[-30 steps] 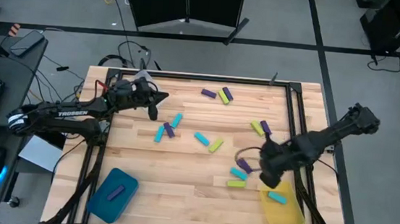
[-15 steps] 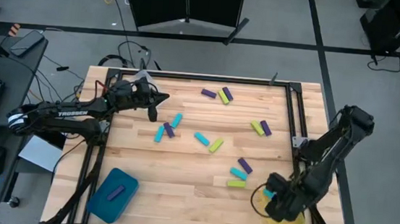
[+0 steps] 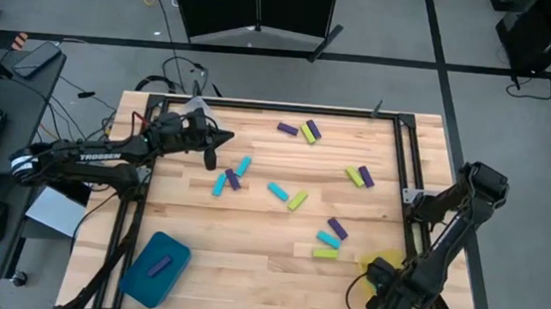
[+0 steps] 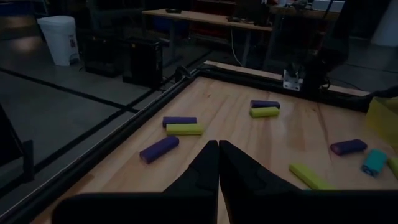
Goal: Sort blocks
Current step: Put the blue block into the yellow bin
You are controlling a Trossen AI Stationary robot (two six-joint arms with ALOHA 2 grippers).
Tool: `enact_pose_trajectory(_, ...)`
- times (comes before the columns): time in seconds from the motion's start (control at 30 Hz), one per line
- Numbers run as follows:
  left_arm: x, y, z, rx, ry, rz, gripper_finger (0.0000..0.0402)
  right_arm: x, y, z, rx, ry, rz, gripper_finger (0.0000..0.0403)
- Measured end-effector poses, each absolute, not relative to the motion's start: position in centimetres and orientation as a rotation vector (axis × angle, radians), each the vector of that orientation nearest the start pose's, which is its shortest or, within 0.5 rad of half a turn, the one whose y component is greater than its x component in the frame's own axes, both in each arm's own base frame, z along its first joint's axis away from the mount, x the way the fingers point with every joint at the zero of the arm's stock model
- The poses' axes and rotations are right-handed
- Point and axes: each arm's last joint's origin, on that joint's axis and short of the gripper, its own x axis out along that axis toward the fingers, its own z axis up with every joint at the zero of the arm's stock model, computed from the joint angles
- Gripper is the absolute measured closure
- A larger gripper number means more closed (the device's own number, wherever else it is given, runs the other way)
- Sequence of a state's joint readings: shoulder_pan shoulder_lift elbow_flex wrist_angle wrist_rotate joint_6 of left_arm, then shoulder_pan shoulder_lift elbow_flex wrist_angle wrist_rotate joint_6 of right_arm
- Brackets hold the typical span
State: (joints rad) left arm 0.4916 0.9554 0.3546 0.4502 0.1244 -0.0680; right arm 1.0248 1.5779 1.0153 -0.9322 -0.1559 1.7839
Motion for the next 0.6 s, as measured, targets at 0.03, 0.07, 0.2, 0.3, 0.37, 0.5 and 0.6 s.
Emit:
enact_pose_trajectory(0.03,17.7,9.0,21.6,-0.113,0.132,0.369,0.0383,13.5,23.1,18.8,0.663,1.637,-0.52,0.0291)
enact_pose_trajectory(0.07,17.7,9.0,21.6,-0.113,0.132,0.37,0.0383,13.4,23.0,18.5,0.649,1.645,-0.516,0.0291)
enact_pose_trajectory(0.2,17.7,9.0,21.5,-0.108,0.134,0.374,0.0383,13.4,22.3,16.9,0.657,1.687,-0.488,0.0291)
enact_pose_trajectory(0.3,17.7,9.0,21.6,-0.104,0.134,0.374,0.0383,13.4,21.9,16.0,0.66,1.705,-0.467,0.0291)
enact_pose_trajectory(0.37,17.8,9.0,21.5,-0.104,0.135,0.375,0.0383,13.6,21.7,15.9,0.652,1.708,-0.457,0.0291)
enact_pose_trajectory(0.5,17.7,9.0,21.4,-0.103,0.15,0.372,0.0383,14.1,21.5,16.3,0.639,1.712,-0.423,0.0257)
enact_pose_trajectory(0.6,17.8,8.9,21.4,-0.102,0.151,0.356,0.0383,14.4,21.0,17.3,0.625,1.722,-0.438,0.0195)
